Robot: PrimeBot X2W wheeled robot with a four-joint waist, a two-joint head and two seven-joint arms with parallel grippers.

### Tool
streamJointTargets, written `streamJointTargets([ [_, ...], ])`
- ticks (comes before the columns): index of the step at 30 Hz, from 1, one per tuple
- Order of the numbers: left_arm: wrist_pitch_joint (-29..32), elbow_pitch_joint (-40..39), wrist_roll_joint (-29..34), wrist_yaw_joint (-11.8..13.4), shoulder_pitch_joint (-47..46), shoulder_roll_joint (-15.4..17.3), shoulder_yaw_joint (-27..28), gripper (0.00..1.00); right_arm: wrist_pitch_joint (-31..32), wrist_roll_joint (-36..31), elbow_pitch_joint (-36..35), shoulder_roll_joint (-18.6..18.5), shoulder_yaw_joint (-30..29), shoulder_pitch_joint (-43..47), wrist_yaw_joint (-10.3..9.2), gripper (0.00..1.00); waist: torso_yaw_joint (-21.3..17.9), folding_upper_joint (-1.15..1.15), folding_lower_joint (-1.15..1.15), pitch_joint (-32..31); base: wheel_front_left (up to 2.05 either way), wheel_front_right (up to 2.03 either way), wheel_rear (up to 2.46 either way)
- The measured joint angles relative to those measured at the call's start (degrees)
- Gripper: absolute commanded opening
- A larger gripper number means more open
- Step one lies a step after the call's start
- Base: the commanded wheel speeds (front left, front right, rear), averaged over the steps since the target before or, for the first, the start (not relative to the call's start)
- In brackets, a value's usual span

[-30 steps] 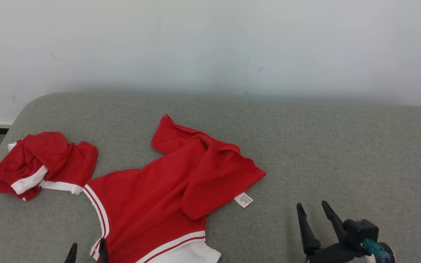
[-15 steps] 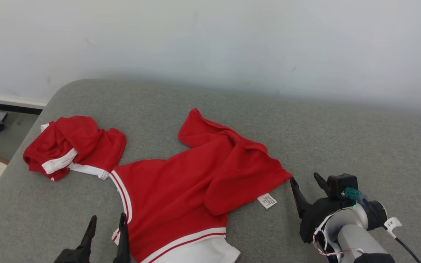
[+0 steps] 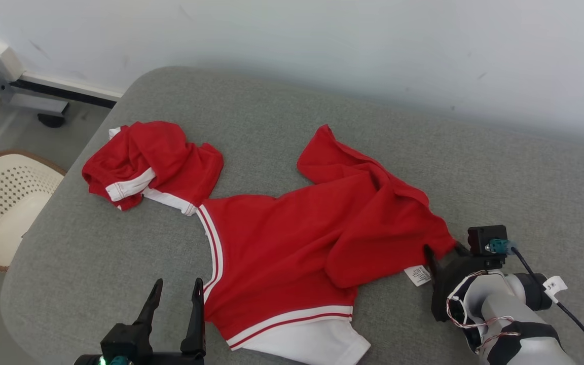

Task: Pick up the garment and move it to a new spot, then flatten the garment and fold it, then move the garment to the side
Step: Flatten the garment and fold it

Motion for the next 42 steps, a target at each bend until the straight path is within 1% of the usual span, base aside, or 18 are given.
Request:
streamJointTargets([
  [1, -0.1, 0.5, 0.0, -0.1, -0.1, -0.1, -0.1, 1.0, -0.1, 0.3, 0.4, 0.1, 0.0, 0.0, 0.0, 0.28, 0.4, 0.0, 0.0, 0.3, 0.0, 0.0, 0.0],
  [2, -0.2, 0.9, 0.0, -0.1, -0.3, -0.3, -0.1, 1.0, -0.5, 0.9, 0.5, 0.1, 0.0, -0.4, 0.0, 0.04, 0.8, 0.0, 0.0, 0.6, 0.0, 0.0, 0.0],
  [3, -0.4, 1.5, 0.0, -0.2, -0.7, -0.6, 0.1, 1.0, -1.7, 1.5, 0.6, 0.1, 0.1, -1.1, 0.0, 0.0, 1.2, 0.0, 0.0, 1.0, 0.0, 0.0, 0.0],
  [5, -0.7, 2.2, -0.1, -0.2, -0.7, -0.7, 0.3, 1.0, -3.3, 1.9, 0.8, -0.2, 0.1, -1.2, 0.01, 0.0, 1.1, 0.0, 0.0, 1.1, 0.0, 0.0, 0.0],
  [8, -0.9, 3.0, -0.2, -0.4, -0.6, -0.8, 0.6, 1.0, -5.7, 2.9, 0.6, -1.7, -0.5, -1.7, 0.01, 0.0, 0.6, 0.0, 0.0, 0.7, 0.0, 0.0, 0.0],
  [13, -1.2, 3.8, -0.6, -0.5, 0.5, -0.9, 1.1, 1.0, -7.2, 4.5, -2.0, -4.9, -1.6, -0.9, 0.01, 0.0, -1.8, 0.0, 0.0, -0.5, 0.0, 0.0, 0.0],
  [19, -1.4, 4.9, -0.9, -0.6, 1.9, -1.4, 1.4, 1.0, -7.5, 6.0, -7.4, -9.0, -3.4, 3.5, 0.04, 0.0, -5.9, 0.0, 0.0, -1.7, 0.0, 0.0, 0.0],
  [25, -1.5, 5.7, -1.0, -0.7, 3.0, -1.7, 1.8, 1.0, -7.4, 7.5, -10.6, -10.8, -5.6, 10.2, 0.08, 0.0, -9.8, 0.0, -0.01, -2.8, 0.0, 0.0, 0.0],
  [28, -1.5, 6.1, -1.0, -0.8, 3.1, -1.9, 2.1, 1.0, -5.0, 9.8, -13.1, -10.7, -6.4, 13.7, 0.08, 0.0, -11.4, 0.0, -0.01, -3.5, 0.0, 0.0, 0.0],
  [32, -1.5, 6.3, -0.9, -0.9, 3.8, -2.2, 2.2, 1.0, -1.8, 10.6, -17.4, -11.0, -7.8, 19.0, 0.08, 0.0, -12.8, 0.0, -0.01, -4.4, 0.0, 0.0, 0.0],
  [34, -1.5, 6.3, -0.9, -0.9, 3.9, -2.4, 2.2, 1.0, -1.3, 10.4, -18.4, -11.5, -8.6, 20.3, 0.09, 0.0, -13.1, 0.0, -0.01, -4.6, 0.0, 0.0, 0.0],
  [36, -1.5, 6.4, -0.8, -1.0, 4.0, -2.5, 2.1, 1.0, -0.3, 9.4, -20.3, -12.6, -10.7, 22.7, 0.08, 0.0, -13.3, 0.0, -0.01, -5.1, 0.0, 0.0, 0.0],
  [38, -1.6, 6.6, -0.8, -1.2, 4.0, -2.5, 2.1, 1.0, 1.1, 8.5, -22.8, -12.9, -12.7, 24.7, 0.08, 0.0, -13.4, -0.01, -0.01, -5.3, 0.0, 0.0, 0.0],
  [42, -1.6, 7.0, -0.8, -1.6, 4.1, -2.5, 2.3, 1.0, 5.1, 7.8, -29.5, -10.2, -14.7, 27.6, 0.08, 0.0, -13.2, 0.0, -0.01, -5.7, 0.0, 0.0, 0.0],
])
